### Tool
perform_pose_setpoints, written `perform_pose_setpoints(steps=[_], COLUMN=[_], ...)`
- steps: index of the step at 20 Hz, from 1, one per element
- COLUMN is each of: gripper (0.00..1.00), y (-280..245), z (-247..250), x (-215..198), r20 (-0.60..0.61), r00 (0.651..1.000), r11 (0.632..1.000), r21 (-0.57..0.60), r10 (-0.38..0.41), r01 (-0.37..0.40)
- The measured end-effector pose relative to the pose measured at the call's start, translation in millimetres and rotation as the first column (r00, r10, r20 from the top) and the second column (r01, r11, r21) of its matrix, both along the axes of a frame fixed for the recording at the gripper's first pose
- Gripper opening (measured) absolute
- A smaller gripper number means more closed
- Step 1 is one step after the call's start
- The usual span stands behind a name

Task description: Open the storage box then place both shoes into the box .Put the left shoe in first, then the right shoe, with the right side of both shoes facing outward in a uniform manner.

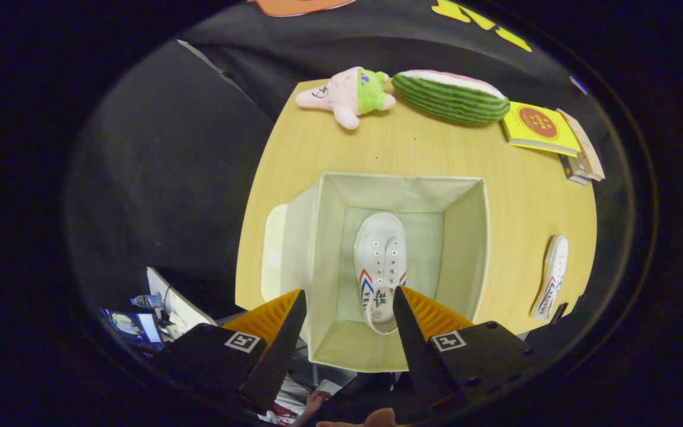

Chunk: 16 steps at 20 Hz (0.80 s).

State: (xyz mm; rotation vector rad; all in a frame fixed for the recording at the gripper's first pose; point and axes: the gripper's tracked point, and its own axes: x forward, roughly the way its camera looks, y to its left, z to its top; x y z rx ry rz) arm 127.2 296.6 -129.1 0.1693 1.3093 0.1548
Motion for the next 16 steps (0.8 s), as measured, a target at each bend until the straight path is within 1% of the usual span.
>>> perform_pose_setpoints(steps=[3, 6, 9, 10, 11, 12, 14, 16], gripper=[0.9, 0.9, 0.9, 0.91, 0.91, 0.95, 0.96, 0.96], y=[-35, -94, -174, -199, -240, -272, -325, -370], z=[27, 45, 58, 57, 54, 47, 26, -1], x=[-9, -24, -38, -40, -47, -54, -72, -88], r20=[0.074, 0.133, 0.183, 0.201, 0.207, 0.202, 0.154, 0.098], r00=[0.997, 0.991, 0.982, 0.979, 0.977, 0.976, 0.978, 0.976], r11=[1.0, 0.998, 0.991, 0.985, 0.973, 0.963, 0.953, 0.946], r21=[-0.009, -0.062, -0.12, -0.153, -0.209, -0.237, -0.246, -0.243], r10=[-0.006, 0.01, -0.037, -0.043, -0.054, -0.078, -0.143, -0.196], r01=[0.007, -0.001, 0.06, 0.075, 0.098, 0.126, 0.178, 0.215])
